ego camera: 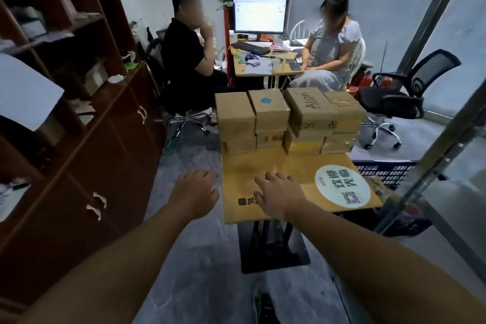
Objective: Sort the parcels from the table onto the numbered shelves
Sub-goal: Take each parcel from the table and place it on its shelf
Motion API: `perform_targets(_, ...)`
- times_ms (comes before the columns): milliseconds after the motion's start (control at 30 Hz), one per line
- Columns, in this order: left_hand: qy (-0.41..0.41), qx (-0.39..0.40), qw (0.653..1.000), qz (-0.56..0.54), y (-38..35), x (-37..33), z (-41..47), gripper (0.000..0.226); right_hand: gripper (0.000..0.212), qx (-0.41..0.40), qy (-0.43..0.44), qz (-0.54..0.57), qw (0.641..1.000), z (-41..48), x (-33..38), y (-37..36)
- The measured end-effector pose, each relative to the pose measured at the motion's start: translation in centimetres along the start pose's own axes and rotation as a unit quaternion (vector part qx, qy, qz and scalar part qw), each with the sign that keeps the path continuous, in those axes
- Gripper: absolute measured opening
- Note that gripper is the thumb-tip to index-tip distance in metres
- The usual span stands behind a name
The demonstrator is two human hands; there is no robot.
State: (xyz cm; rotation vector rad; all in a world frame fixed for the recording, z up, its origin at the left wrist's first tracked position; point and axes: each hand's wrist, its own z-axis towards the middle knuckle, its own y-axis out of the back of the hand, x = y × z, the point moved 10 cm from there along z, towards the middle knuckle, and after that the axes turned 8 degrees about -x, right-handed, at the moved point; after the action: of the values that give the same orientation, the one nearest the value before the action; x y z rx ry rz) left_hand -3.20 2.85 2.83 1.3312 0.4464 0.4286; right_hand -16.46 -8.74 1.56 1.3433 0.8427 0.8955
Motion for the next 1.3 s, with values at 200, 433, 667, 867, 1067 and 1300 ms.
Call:
perform_targets(200, 0.020, -0.009, 1.000, 0.015, -1.5, 3.6, 9.8, 0.048, 0.041, -0.019, 0.018, 0.013, 1.000, 11.2, -2.0, -1.6)
perform_targets(433, 0.086, -0.046, 0.995, -0.011, -1.9, 7.7, 20.8, 0.047, 0.040, -0.071, 0.009, 0.062, 0.995, 24.7, -6.0, 0.3)
perform_targets(667, 0.112, -0.038, 0.988, -0.094, -5.4, 8.3, 27.2, 0.047, 0.050, -0.040, -0.034, 0.086, 0.995, 30.5, -9.8, -2.0)
perform_targets(867, 0.093, -0.019, 0.988, -0.118, -8.1, 8.0, 30.4, 0.045, 0.049, -0.065, -0.080, 0.068, 0.992, 31.3, -10.3, -2.4)
perform_targets(1067, 0.119, -0.014, 0.973, -0.198, -10.3, 8.7, 30.3, 0.047, 0.050, -0.057, -0.117, 0.069, 0.989, 31.3, -10.1, -3.3)
perform_targets(1300, 0.122, -0.044, 0.958, -0.255, -10.1, 8.9, 28.6, 0.048, 0.042, -0.098, -0.154, 0.194, 0.964, 30.6, -9.9, -3.7)
